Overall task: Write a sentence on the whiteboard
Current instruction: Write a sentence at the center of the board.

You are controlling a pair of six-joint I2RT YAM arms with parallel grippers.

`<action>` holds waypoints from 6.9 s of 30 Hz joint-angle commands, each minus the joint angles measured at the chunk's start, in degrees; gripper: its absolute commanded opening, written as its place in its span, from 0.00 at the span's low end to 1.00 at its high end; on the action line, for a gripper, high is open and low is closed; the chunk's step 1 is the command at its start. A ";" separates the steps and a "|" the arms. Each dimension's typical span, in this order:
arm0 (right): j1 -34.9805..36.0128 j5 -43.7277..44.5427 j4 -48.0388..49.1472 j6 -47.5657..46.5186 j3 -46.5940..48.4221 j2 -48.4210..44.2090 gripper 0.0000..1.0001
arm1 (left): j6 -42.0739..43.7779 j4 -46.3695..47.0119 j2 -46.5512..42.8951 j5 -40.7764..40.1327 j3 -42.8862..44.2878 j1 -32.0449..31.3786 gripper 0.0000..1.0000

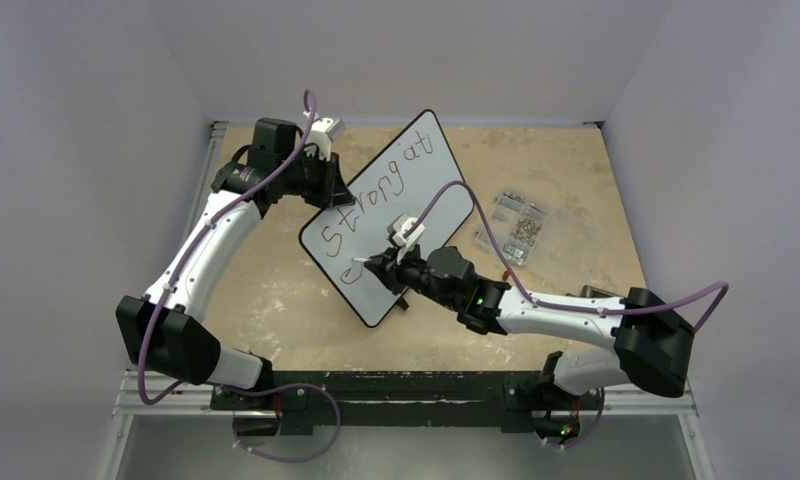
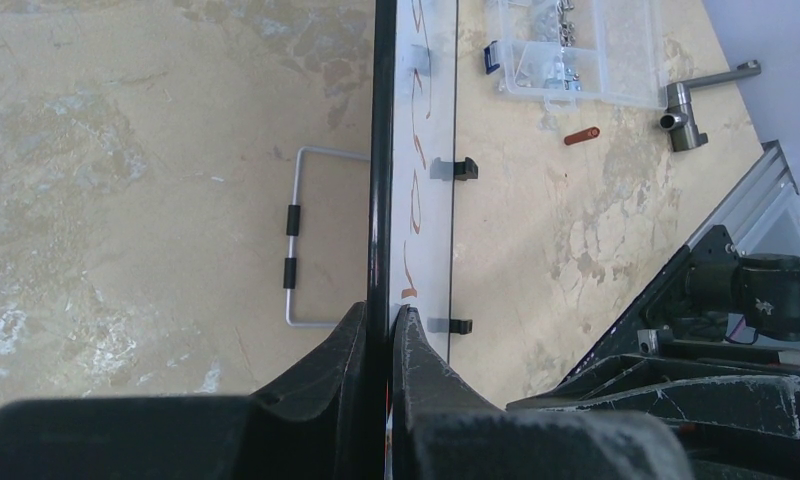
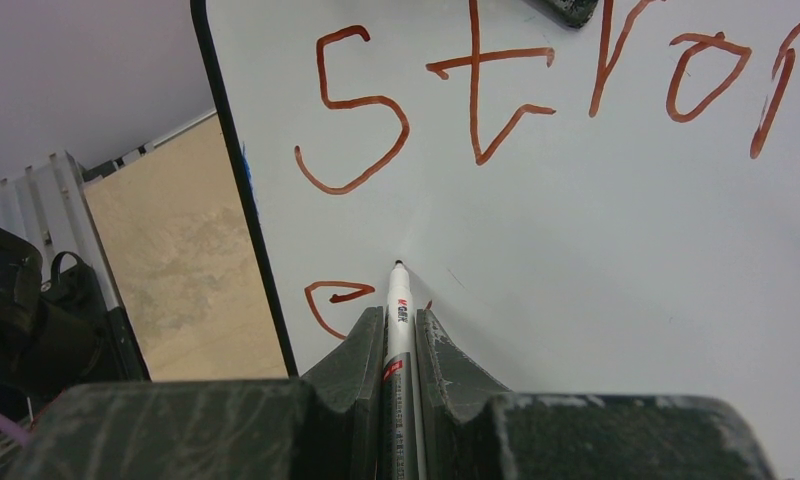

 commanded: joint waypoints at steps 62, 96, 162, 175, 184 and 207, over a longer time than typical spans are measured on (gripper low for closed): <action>-0.13 6.59 -5.04 1.88 0.11 -8.04 0.00 | 4.32 -0.64 -1.61 -9.63 0.05 0.58 0.00; -0.23 4.58 -0.63 3.04 -0.66 -0.18 0.00 | 4.06 -0.67 -1.59 -9.92 0.05 0.58 0.00; -0.21 6.59 -5.68 2.88 -2.03 -0.85 0.00 | 4.06 -0.74 -1.71 -9.96 0.13 0.60 0.00; -0.22 11.51 -8.19 2.31 2.98 -1.39 0.00 | 4.05 -0.74 -1.76 -9.92 0.13 0.58 0.00; -0.21 9.69 -3.97 0.53 3.84 -5.70 0.00 | 4.06 -0.83 -1.84 -9.93 0.18 0.58 0.00; -0.23 8.80 -2.07 0.82 4.36 0.41 0.00 | 4.03 -0.86 -2.23 -9.81 0.13 0.60 0.00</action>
